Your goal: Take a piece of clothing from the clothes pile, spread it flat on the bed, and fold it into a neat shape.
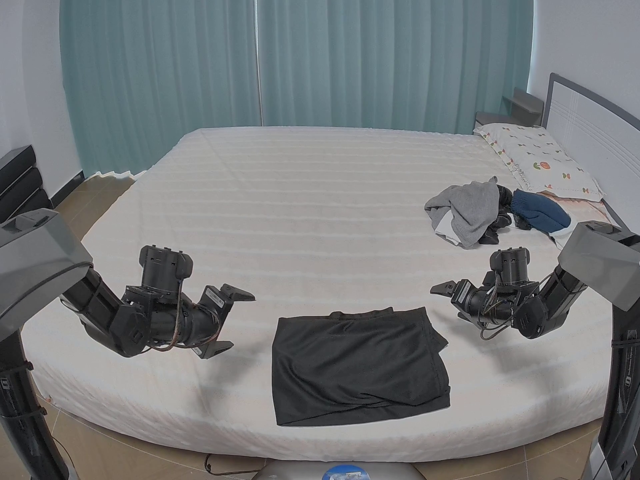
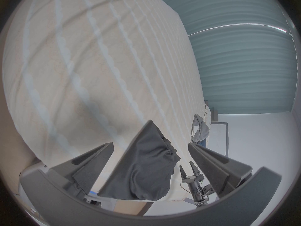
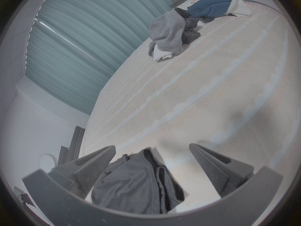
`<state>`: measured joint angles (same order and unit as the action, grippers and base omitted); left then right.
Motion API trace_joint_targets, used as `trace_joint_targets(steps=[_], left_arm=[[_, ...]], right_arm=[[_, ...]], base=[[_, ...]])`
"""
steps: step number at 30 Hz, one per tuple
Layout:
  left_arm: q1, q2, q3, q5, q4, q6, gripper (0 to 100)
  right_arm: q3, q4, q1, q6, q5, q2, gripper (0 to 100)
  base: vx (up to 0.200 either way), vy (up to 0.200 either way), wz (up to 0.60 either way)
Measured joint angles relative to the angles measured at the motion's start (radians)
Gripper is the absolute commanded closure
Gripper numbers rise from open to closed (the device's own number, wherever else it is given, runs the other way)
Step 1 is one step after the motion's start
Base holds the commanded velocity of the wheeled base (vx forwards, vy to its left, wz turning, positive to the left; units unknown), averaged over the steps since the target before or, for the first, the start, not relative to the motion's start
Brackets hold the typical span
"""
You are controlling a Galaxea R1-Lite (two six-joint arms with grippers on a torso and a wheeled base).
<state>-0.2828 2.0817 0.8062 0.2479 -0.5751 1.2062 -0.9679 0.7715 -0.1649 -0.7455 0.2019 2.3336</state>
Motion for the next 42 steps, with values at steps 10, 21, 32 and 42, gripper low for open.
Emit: trace_joint_targets(steps=[10, 21, 32, 42], left_arm=[[-0.099, 0.168, 0.158, -0.216, 0.002, -0.247, 0], [-0.150, 0.330, 0.354, -0.287, 0.007, -0.281, 0], [-0.154, 0.372, 0.369, -0.336, 0.001, -0.279, 100], [-0.157, 0.367, 0.344, -0.388, -0.003, -0.256, 100]], right_arm=[[0.012, 0.001, -0.026, -0.001, 0.000, -0.004, 0], [0.011, 0.001, -0.038, -0.003, 0.000, -0.003, 0], [0.009, 0.000, -0.049, 0.000, 0.006, 0.001, 0], [-0.001, 0.008, -0.077, 0.037, 0.054, 0.012, 0]], base=[[0.000, 0.000, 0.00], [0.000, 0.000, 0.00], [0.000, 0.000, 0.00], [0.000, 0.000, 0.00]])
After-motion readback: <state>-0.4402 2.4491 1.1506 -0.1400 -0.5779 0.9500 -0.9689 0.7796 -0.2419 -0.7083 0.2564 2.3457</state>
